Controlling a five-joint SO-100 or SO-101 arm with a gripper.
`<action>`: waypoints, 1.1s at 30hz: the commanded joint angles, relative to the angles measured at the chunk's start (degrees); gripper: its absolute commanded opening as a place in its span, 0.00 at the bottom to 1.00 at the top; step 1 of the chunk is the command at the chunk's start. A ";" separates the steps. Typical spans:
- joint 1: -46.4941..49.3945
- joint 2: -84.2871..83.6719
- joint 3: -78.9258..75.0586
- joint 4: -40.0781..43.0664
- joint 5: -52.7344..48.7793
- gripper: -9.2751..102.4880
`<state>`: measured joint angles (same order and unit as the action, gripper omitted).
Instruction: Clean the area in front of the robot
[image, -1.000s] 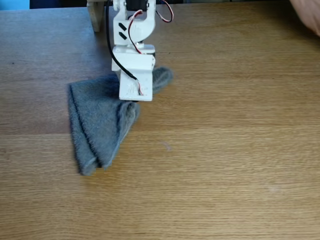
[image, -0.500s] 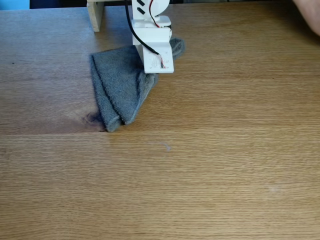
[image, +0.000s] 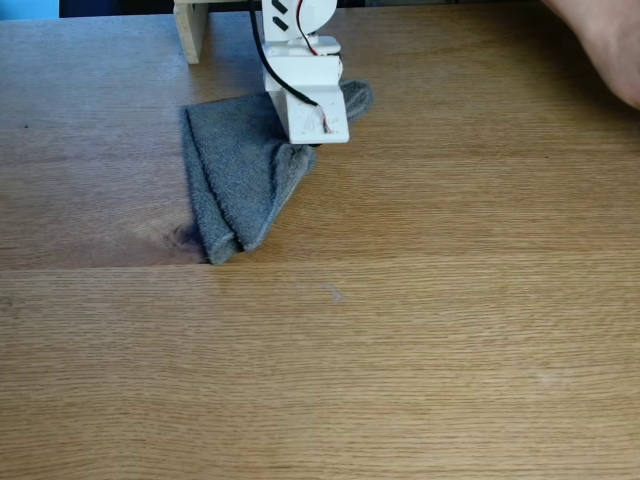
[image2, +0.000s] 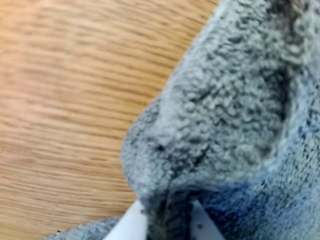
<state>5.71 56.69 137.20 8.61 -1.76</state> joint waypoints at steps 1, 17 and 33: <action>5.36 -7.03 -43.07 2.72 2.90 0.08; 7.82 21.53 -53.53 38.14 11.43 0.08; -1.32 33.84 -53.61 45.35 9.84 0.08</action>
<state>6.33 88.33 91.41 56.07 9.05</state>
